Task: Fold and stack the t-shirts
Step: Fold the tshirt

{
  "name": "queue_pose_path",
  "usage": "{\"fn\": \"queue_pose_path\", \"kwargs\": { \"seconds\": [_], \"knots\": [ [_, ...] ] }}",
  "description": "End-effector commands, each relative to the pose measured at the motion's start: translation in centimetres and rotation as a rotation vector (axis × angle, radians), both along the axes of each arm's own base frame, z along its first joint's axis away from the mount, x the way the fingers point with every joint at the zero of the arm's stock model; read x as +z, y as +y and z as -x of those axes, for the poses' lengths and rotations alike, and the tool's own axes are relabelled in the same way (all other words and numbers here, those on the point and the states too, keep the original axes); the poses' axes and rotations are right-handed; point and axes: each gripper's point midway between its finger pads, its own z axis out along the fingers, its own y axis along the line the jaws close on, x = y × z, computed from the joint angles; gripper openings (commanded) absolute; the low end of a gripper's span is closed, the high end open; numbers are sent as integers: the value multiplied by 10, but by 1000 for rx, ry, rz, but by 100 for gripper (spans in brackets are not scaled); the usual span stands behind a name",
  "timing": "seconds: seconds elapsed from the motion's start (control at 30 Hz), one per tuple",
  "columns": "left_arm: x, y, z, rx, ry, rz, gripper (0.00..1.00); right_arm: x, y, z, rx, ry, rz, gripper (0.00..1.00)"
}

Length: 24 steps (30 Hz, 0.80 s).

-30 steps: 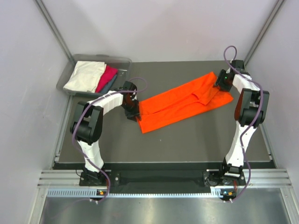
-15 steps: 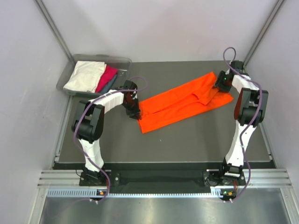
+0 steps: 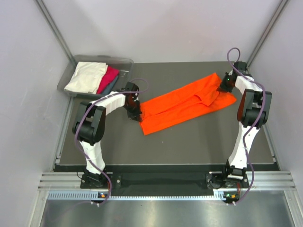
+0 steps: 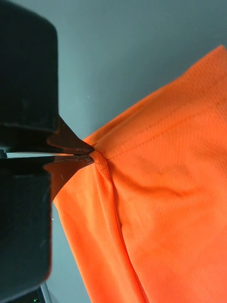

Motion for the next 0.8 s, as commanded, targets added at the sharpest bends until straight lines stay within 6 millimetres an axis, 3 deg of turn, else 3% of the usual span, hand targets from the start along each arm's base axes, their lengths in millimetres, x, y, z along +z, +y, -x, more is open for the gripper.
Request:
{"fn": "queue_pose_path", "kwargs": {
  "seconds": [0.0, 0.37, 0.77],
  "knots": [
    [15, 6, -5, 32, -60, -11, 0, 50, 0, -17, -32, -132, -25, 1],
    [13, 13, 3, 73, -61, -25, 0, 71, 5, -29, -113, -196, -116, 0],
    [16, 16, 3, 94, -76, -34, 0, 70, 11, -37, -158, -213, -200, 0]
  ]
}}
